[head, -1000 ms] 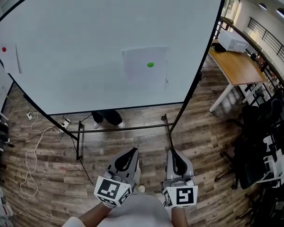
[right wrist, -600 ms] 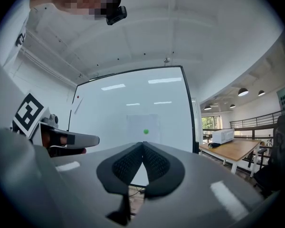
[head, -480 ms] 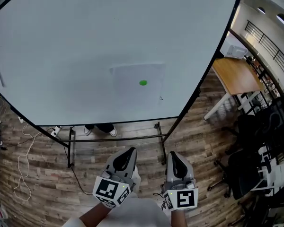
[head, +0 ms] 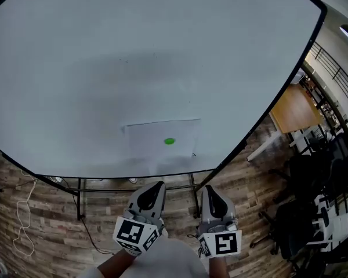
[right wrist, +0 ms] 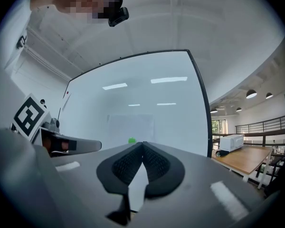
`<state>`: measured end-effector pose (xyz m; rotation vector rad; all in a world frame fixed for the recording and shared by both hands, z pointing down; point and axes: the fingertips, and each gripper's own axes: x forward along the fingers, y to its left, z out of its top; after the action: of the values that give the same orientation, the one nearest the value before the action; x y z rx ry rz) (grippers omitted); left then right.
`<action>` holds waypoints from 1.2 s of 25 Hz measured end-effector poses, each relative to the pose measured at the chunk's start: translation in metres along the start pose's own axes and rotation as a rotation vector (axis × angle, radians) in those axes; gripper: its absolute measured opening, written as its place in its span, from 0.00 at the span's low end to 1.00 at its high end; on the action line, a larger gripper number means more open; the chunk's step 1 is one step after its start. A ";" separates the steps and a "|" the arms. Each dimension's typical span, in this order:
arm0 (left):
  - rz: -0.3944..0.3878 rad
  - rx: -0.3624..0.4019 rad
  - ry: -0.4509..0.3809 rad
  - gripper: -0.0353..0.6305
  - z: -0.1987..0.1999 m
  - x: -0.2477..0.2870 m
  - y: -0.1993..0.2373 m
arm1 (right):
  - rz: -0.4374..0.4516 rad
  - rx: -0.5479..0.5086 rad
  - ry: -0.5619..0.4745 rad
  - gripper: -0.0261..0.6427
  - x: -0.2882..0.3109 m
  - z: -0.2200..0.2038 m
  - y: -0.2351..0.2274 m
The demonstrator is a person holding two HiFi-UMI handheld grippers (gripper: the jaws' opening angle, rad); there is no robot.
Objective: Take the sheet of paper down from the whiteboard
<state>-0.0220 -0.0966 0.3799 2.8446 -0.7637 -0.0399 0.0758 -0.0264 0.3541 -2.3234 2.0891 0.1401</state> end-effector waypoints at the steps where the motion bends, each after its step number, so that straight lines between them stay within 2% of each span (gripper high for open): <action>1: -0.004 0.008 -0.002 0.06 0.003 0.008 0.002 | -0.002 0.001 -0.004 0.06 0.007 0.001 -0.004; 14: 0.034 0.030 0.019 0.06 0.006 0.053 0.017 | 0.032 0.023 -0.010 0.06 0.052 -0.008 -0.028; 23: 0.070 0.034 0.016 0.06 0.009 0.064 0.029 | 0.061 0.024 -0.010 0.06 0.075 -0.007 -0.029; 30: 0.097 0.035 0.003 0.06 0.014 0.077 0.037 | 0.141 0.041 -0.001 0.06 0.102 -0.003 -0.037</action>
<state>0.0259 -0.1686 0.3754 2.8350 -0.9097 -0.0079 0.1228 -0.1241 0.3474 -2.1529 2.2330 0.0988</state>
